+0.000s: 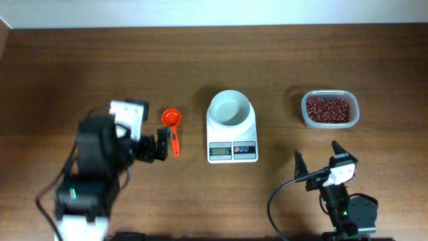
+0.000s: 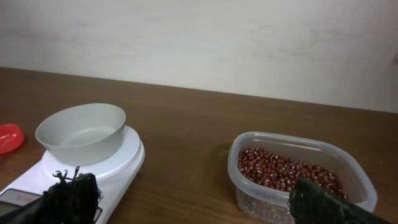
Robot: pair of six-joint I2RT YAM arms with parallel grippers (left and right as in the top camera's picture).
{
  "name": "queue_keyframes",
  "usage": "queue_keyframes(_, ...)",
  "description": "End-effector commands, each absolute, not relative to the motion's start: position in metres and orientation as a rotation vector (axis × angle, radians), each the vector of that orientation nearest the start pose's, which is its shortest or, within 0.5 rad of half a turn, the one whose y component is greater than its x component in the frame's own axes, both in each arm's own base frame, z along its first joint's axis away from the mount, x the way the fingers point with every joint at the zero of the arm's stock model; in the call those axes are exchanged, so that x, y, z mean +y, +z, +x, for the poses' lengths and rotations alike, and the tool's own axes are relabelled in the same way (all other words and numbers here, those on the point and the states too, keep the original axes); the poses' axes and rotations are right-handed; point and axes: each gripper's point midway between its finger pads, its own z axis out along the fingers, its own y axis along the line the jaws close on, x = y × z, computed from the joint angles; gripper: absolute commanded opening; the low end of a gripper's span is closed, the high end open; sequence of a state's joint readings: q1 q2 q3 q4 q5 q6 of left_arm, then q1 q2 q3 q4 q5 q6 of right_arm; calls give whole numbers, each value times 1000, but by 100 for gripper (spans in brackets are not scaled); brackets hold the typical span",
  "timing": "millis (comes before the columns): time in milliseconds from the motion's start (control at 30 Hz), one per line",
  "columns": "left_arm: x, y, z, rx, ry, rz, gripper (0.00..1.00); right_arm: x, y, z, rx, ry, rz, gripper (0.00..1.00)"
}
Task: Scoop item into bowl and weigh 50g on scale
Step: 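Reach the left gripper to the red scoop handle and grasp it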
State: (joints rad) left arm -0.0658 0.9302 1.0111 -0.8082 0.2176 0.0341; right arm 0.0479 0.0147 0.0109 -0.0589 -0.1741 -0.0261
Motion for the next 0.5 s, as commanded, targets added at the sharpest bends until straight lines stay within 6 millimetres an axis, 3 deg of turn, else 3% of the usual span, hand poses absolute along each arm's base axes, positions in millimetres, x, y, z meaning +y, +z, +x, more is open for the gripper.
queue_keyframes(0, -64, 248, 322, 2424, -304, 262, 99, 41, 159, 242, 1628, 161, -189, 99)
queue_keyframes(67, -67, 229, 343, 2495, -321, 259, 99, 41, 159, 242, 1628, 161, -189, 99)
queue_keyframes(167, -71, 186, 355, 2624, -367, 257, 95, 41, 159, 242, 1628, 161, -189, 99)
queue_keyframes(200, -71, 173, 356, 2666, -372, 252, 40, 41, 159, 242, 1628, 161, -189, 99)
queue_keyframes(233, -71, 156, 354, 2740, -394, 177, 0, 41, 159, 242, 1628, 161, -189, 99)
queue_keyframes(333, -69, 112, 346, 2921, -405, 31, 0, 41, 159, 242, 1628, 161, -189, 99)
queue_keyframes(467, -53, 68, 338, 3069, -214, -118, 0, 41, 159, 242, 1628, 161, -189, 99)
